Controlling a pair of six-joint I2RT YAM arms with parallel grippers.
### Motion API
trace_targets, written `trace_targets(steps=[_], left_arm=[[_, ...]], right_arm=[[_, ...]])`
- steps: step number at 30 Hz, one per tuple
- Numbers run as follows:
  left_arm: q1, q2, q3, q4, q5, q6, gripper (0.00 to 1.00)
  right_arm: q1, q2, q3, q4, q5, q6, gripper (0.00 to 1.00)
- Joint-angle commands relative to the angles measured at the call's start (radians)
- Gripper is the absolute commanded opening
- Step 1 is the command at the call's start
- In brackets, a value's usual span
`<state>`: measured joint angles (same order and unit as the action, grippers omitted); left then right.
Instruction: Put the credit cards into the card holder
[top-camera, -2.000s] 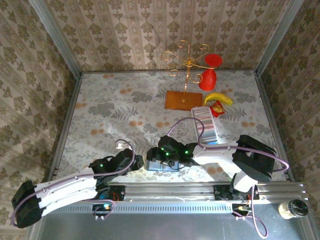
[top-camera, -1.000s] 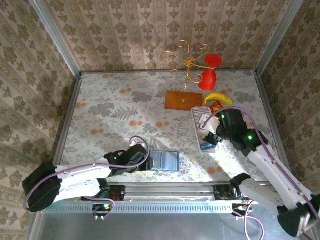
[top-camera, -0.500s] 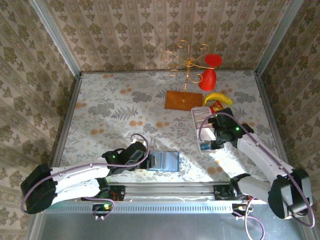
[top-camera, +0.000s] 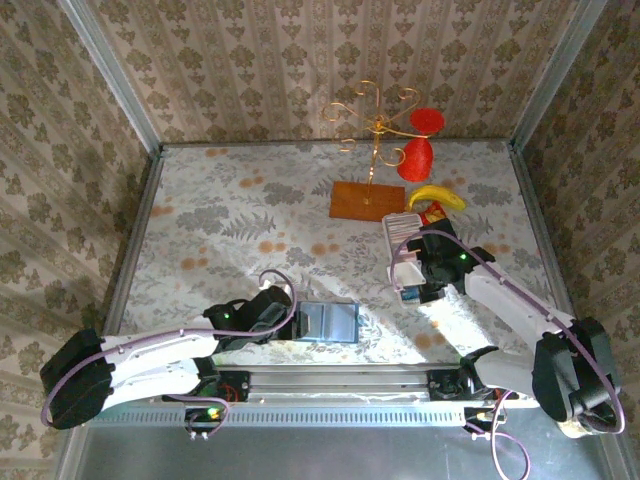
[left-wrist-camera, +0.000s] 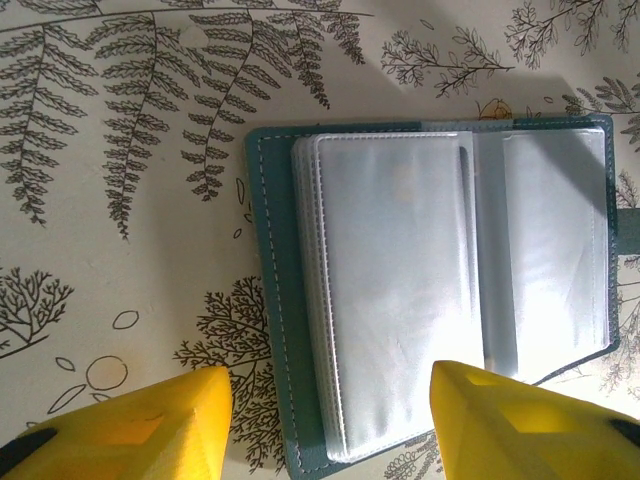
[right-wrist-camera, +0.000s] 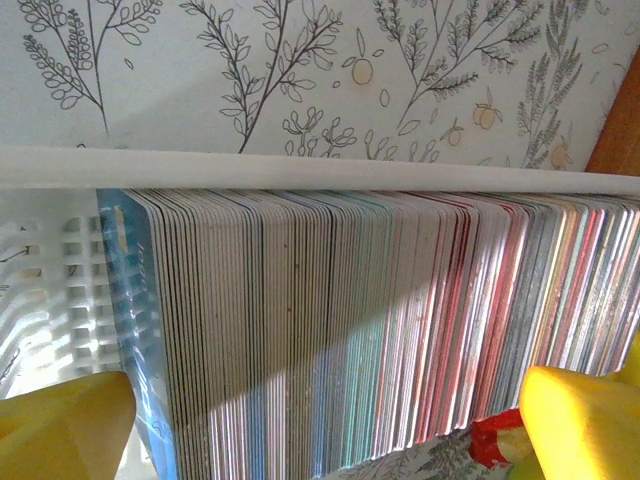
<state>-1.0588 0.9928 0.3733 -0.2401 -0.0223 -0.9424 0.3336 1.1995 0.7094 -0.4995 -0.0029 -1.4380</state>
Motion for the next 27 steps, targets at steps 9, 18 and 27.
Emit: trace_targets(steps=[9,18,27], left_arm=[[0.003,-0.031,-0.018,-0.017,-0.011,-0.020,0.55],[0.003,-0.069,-0.045,-0.010,-0.015,-0.047,0.53],[0.000,-0.072,-0.045,-0.004,-0.014,-0.055,0.50]], right_arm=[[0.055,0.124,0.015,0.038,0.058,-0.020,1.00],[0.061,0.069,0.025,0.005,0.076,-0.038,0.88],[0.073,0.007,0.000,-0.033,0.072,-0.027,0.64]])
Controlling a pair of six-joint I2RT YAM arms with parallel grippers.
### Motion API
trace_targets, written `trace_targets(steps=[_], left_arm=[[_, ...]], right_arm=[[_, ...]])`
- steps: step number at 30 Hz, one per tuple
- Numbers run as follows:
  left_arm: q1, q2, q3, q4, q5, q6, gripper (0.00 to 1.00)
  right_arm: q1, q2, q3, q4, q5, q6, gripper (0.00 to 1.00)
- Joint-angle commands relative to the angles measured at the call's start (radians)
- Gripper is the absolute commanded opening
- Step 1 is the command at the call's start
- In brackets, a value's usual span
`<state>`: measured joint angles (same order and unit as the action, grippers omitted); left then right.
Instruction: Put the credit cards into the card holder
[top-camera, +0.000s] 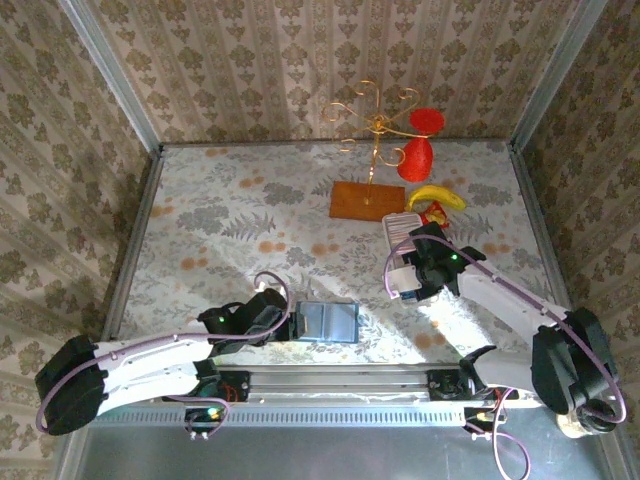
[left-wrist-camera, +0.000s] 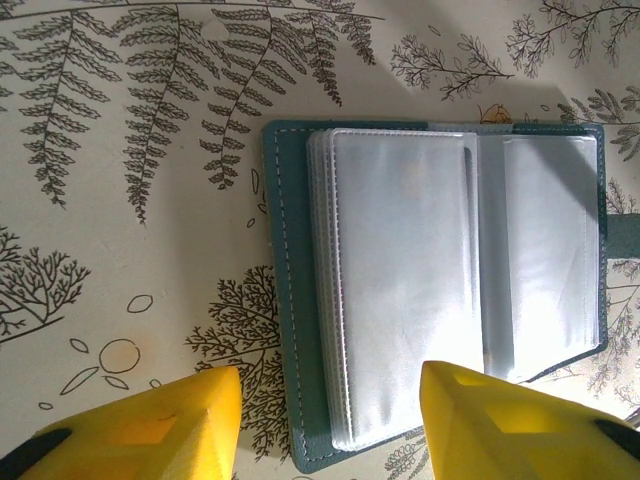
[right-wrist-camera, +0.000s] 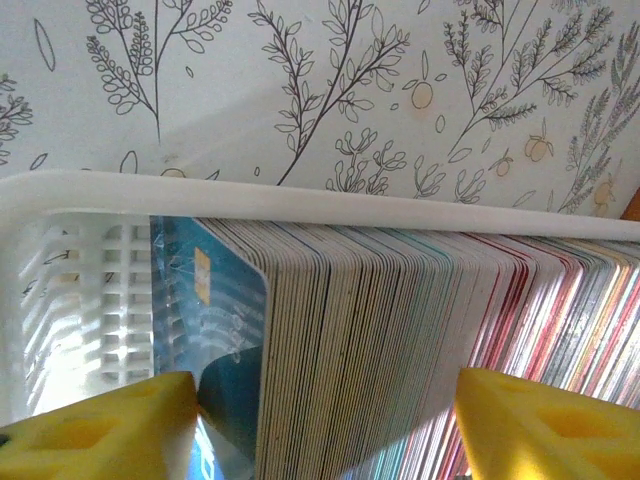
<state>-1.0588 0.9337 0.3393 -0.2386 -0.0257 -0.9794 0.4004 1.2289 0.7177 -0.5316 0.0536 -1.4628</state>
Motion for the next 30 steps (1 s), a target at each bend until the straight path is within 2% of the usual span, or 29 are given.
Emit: trace_targets(steps=[1,8,14,30], left_arm=[[-0.001,-0.012,-0.010,-0.005,-0.011,-0.019,0.49],[-0.005,0.002,-0.010,0.007,-0.008,-0.025,0.47],[-0.008,0.010,-0.008,0.014,-0.005,-0.028,0.45],[-0.025,0.059,0.000,0.053,0.000,-0.039,0.43]], right_arm=[[0.008,-0.026,-0.012,-0.001,0.015,-0.003,0.62],[0.009,-0.040,-0.021,-0.001,0.004,-0.001,0.43],[0.009,-0.046,-0.023,0.001,0.005,0.004,0.32],[0.005,-0.072,-0.012,0.019,0.008,0.018,0.29]])
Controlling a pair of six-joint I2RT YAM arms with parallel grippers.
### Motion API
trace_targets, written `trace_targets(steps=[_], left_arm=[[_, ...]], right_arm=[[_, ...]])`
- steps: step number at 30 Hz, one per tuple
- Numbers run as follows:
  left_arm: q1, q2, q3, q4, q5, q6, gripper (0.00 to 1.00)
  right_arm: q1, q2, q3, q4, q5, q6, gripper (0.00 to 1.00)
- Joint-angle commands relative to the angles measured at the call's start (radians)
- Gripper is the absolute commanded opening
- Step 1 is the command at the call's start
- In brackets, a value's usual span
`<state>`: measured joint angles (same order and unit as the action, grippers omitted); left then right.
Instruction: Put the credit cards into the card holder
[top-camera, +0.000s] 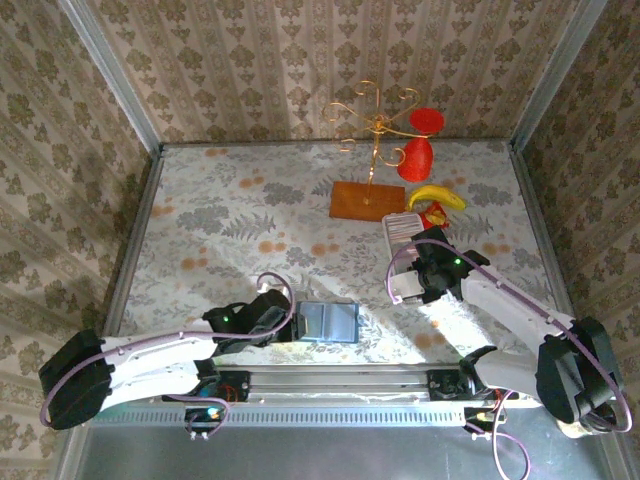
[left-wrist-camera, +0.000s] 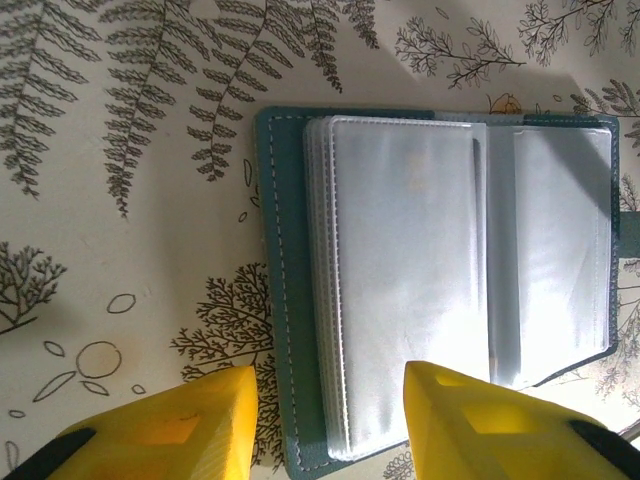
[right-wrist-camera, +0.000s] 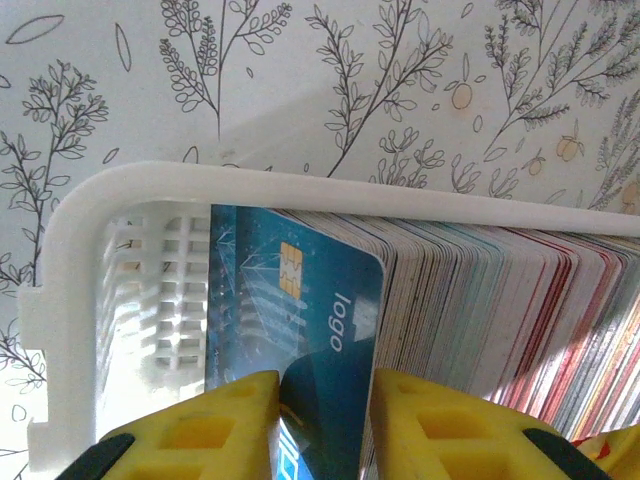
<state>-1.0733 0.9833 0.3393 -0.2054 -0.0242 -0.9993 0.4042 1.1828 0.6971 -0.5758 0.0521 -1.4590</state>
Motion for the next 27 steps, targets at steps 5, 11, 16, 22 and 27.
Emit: trace_targets(steps=[5,11,16,22,27], left_arm=[[-0.017,0.029,0.010,0.026,-0.002,-0.018,0.42],[-0.023,0.035,0.016,0.024,-0.004,-0.019,0.42],[-0.027,0.035,0.016,0.024,-0.006,-0.021,0.41],[-0.032,0.035,0.016,0.024,-0.010,-0.022,0.39],[-0.034,0.035,0.018,0.024,-0.010,-0.024,0.39]], right_arm=[[-0.001,-0.038,0.008,0.068,0.005,0.023,0.29],[-0.002,-0.051,0.007,0.067,0.001,0.026,0.28],[-0.004,-0.058,0.002,0.064,-0.003,0.032,0.28],[-0.003,-0.070,-0.002,0.059,-0.001,0.035,0.27],[-0.004,-0.090,-0.013,0.057,-0.006,0.040,0.25]])
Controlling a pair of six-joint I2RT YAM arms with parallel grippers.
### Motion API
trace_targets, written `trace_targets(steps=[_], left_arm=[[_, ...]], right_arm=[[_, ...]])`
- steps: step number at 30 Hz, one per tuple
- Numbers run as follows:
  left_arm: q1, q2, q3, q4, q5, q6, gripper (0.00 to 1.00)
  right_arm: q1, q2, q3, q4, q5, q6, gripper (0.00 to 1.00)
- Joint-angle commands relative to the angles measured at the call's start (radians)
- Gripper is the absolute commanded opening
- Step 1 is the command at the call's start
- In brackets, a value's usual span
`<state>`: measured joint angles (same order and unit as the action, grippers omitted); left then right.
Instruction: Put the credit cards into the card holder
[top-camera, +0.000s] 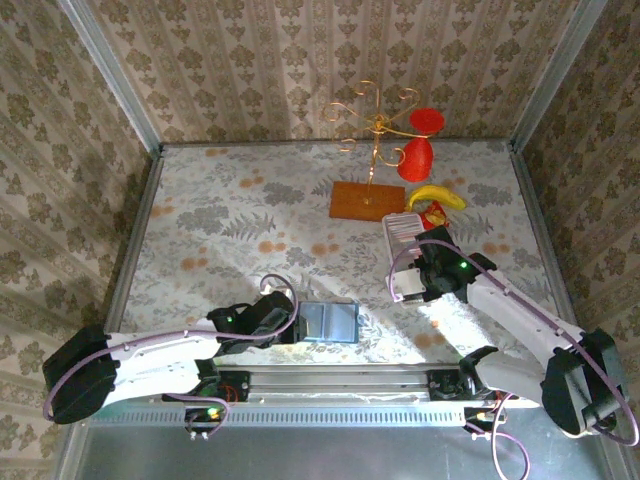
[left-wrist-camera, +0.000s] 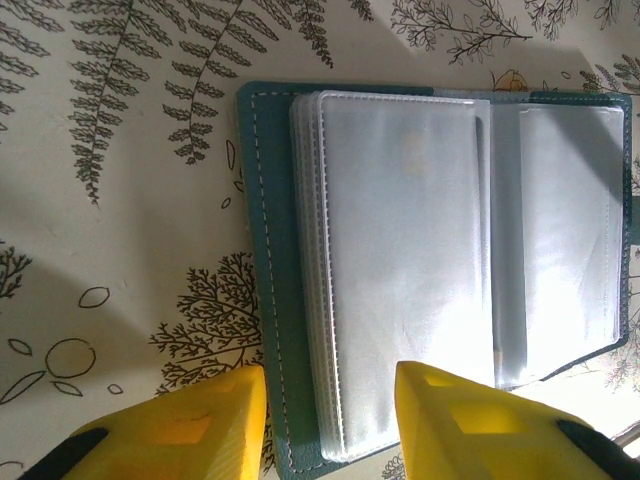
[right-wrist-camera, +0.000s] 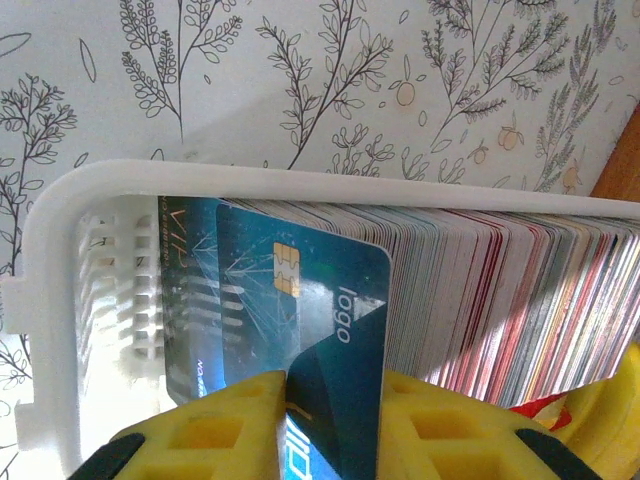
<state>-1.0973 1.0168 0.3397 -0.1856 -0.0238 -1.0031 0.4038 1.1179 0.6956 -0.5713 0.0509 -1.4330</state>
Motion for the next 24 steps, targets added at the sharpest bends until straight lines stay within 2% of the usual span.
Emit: trace_targets(steps=[1,24], left_arm=[[-0.013,0.002,0.018,0.005,-0.011,-0.020,0.38],[-0.029,0.047,0.038,0.024,-0.010,-0.021,0.32]], right_arm=[[-0.002,-0.030,-0.014,0.049,-0.006,0.013,0.25],[-0.003,-0.104,-0.046,0.043,-0.011,0.037,0.23]])
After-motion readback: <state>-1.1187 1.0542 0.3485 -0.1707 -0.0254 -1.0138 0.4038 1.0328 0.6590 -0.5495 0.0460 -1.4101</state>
